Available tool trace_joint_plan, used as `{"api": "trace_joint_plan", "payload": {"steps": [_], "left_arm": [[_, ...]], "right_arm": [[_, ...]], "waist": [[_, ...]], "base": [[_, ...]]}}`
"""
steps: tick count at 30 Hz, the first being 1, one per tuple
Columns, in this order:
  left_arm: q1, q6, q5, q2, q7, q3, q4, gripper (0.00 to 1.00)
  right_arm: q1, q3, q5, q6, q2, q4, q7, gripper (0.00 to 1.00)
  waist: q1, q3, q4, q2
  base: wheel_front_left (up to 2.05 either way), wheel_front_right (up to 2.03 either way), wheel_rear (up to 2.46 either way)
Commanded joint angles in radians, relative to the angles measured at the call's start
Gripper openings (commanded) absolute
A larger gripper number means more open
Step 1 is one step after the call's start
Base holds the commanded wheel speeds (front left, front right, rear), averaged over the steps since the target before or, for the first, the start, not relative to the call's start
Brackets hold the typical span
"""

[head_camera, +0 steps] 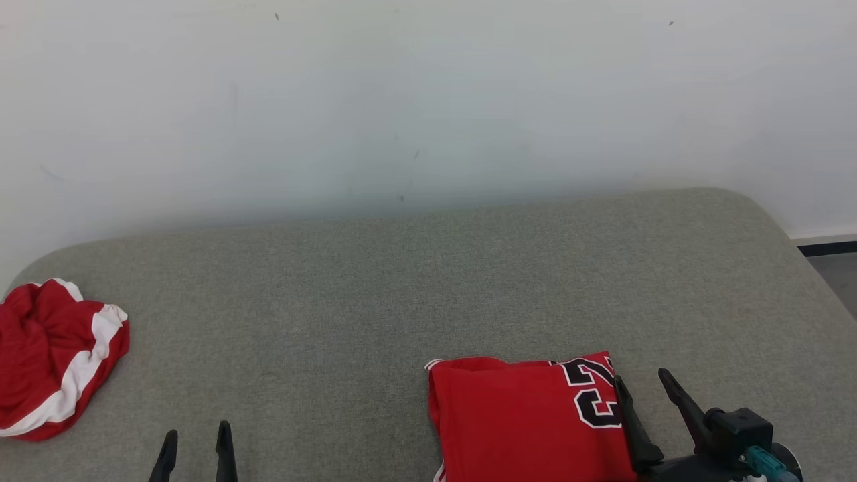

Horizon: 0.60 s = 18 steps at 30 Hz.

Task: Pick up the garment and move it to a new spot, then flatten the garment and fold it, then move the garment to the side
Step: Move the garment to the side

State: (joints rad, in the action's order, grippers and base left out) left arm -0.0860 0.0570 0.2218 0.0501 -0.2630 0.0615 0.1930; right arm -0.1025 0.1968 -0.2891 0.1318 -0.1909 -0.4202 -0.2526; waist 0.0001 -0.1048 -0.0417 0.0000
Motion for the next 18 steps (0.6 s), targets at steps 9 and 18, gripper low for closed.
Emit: {"api": "trace_joint_plan", "payload": {"steps": [9,18], "left_arm": [[-0.007,-0.012,0.006,0.001,-0.002,-0.008,-0.014,1.0],[0.013,-0.02,0.003,0.001,-0.002,-0.032,-0.028,1.0]], "right_arm": [[-0.042,-0.02,0.018,-0.003,-0.034,-0.003,0.031,1.0],[-0.092,-0.042,-0.032,-0.003,-0.057,-0.087,0.303,1.0]], "waist": [[-0.0001,0.013,-0.006,0.0],[-0.0001,0.051,0.007,0.0]], "base": [[0.0,0.0,0.0],[0.0,0.0,0.0]]}}
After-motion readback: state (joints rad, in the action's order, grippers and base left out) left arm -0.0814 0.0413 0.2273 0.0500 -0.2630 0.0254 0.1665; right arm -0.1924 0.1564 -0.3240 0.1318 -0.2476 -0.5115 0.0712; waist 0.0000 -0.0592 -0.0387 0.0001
